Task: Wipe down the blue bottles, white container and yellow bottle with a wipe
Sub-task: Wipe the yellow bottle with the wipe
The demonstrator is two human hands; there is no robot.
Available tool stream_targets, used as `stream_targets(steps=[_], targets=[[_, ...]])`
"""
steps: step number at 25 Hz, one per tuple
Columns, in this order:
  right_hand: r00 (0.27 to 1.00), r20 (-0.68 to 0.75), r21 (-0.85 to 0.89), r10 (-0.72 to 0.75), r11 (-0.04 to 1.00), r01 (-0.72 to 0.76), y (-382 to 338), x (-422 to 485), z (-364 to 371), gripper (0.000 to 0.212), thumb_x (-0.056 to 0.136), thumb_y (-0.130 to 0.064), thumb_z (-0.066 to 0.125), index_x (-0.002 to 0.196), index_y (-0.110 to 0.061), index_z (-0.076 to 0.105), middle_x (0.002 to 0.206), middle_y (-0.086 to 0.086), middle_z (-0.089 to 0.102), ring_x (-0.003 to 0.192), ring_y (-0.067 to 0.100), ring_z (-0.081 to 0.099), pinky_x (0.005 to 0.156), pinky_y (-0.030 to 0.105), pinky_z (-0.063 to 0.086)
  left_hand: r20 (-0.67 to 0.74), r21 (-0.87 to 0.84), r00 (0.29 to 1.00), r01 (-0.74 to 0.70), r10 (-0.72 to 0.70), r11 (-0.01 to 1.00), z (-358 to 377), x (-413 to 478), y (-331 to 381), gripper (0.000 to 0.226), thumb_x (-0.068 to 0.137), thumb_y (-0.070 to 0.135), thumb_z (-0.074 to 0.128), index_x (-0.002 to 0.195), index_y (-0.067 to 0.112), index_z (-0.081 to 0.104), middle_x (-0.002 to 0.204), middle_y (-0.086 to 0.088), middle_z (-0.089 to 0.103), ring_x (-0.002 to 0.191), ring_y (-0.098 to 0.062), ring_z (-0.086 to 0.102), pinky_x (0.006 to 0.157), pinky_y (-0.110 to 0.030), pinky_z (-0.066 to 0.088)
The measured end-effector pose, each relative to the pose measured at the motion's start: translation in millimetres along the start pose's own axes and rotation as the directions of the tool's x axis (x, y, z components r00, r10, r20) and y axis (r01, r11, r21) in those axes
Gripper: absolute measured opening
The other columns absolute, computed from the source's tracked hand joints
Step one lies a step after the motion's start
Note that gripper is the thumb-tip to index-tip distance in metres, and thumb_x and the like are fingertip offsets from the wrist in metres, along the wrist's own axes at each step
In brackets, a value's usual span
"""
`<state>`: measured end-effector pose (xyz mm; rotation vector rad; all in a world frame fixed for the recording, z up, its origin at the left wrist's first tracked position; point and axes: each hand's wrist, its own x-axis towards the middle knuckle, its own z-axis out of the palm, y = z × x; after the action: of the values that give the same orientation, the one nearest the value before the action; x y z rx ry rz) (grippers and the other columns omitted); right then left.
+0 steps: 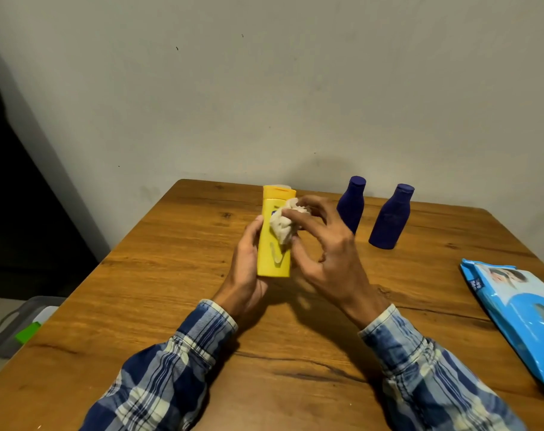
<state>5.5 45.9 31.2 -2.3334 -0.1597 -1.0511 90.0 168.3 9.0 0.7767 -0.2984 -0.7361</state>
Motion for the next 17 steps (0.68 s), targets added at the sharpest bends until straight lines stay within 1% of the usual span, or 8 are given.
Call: stream_targets(steps=[2,6,7,10,11,14,15,17], targets=[[0.997,0.061,-0.041,-0.037,0.998,0.04,1,1,-2,0.039,0.088,-0.013,0.074,0.125,-0.007,0.066,0.134,0.01,0.052,0.122,0.014,0.053,0.101,0.023,0.051,0.003,0.011,1.0,0.006,-0.006,1.0,-1,0,0,0.051,0.106,0.044,0.041,0.134,0.007,0.063,0.117,-0.018,0.07,0.095,-0.025,0.067,0.082,-0.037,0.057],[0.956,-0.283,-0.085,0.079,0.991,-0.107,11,4,-14,0.022,0.085,-0.022,0.08,0.102,-0.009,0.073,0.106,0.003,0.066,0.095,0.012,0.061,0.076,0.03,0.056,0.009,0.171,0.999,0.029,-0.031,0.985,4,2,-8,0.052,0.102,0.047,0.048,0.132,0.007,0.058,0.097,-0.014,0.068,0.076,-0.023,0.064,0.062,-0.034,0.055],[0.956,-0.283,-0.104,0.073,0.989,-0.106,10,4,-12,0.023,0.086,-0.026,0.079,0.101,-0.009,0.073,0.103,0.002,0.066,0.094,0.014,0.06,0.075,0.031,0.055,0.007,0.177,0.999,0.032,-0.034,0.984,4,2,-8,0.051,0.102,0.047,0.049,0.131,0.007,0.058,0.095,-0.013,0.069,0.076,-0.023,0.065,0.063,-0.035,0.055],[0.995,-0.101,-0.093,-0.004,0.996,-0.006,5,0,-1,0.028,0.086,-0.029,0.075,0.103,-0.007,0.073,0.105,0.006,0.066,0.097,0.014,0.059,0.08,0.028,0.055,0.001,0.125,0.999,0.053,-0.054,0.991,2,1,-8,0.047,0.102,0.045,0.047,0.129,0.01,0.061,0.102,-0.014,0.073,0.087,-0.025,0.068,0.075,-0.039,0.054],[0.994,-0.109,-0.076,0.005,0.997,-0.014,5,1,-2,0.027,0.087,-0.027,0.074,0.104,-0.006,0.072,0.105,0.006,0.066,0.096,0.014,0.06,0.079,0.027,0.056,0.012,0.143,0.998,0.055,-0.058,0.988,1,1,-9,0.046,0.103,0.045,0.045,0.128,0.011,0.063,0.104,-0.015,0.072,0.089,-0.026,0.067,0.075,-0.039,0.054],[0.941,-0.316,0.016,0.124,0.992,-0.125,7,6,-14,0.022,0.09,-0.019,0.077,0.107,-0.007,0.072,0.102,0.002,0.063,0.088,0.01,0.061,0.071,0.021,0.055,0.075,0.258,0.996,0.031,-0.051,0.966,5,-1,-13,0.046,0.106,0.046,0.039,0.119,0.01,0.065,0.096,-0.013,0.068,0.077,-0.022,0.064,0.063,-0.032,0.055],[0.941,-0.313,0.025,0.126,0.992,-0.125,7,6,-15,0.022,0.09,-0.017,0.076,0.109,-0.007,0.072,0.103,0.002,0.062,0.088,0.01,0.061,0.071,0.019,0.054,0.082,0.269,0.995,0.024,-0.048,0.963,6,-2,-12,0.046,0.107,0.045,0.038,0.119,0.011,0.065,0.095,-0.012,0.067,0.076,-0.021,0.064,0.062,-0.032,0.055],[0.986,-0.158,0.008,0.057,0.998,-0.056,2,5,-10,0.024,0.09,-0.018,0.074,0.112,-0.007,0.072,0.106,0.004,0.061,0.092,0.01,0.06,0.074,0.016,0.053,0.069,0.253,0.997,0.004,-0.022,0.967,7,-6,-9,0.042,0.107,0.042,0.036,0.117,0.013,0.065,0.094,-0.01,0.07,0.077,-0.02,0.066,0.063,-0.031,0.055]])
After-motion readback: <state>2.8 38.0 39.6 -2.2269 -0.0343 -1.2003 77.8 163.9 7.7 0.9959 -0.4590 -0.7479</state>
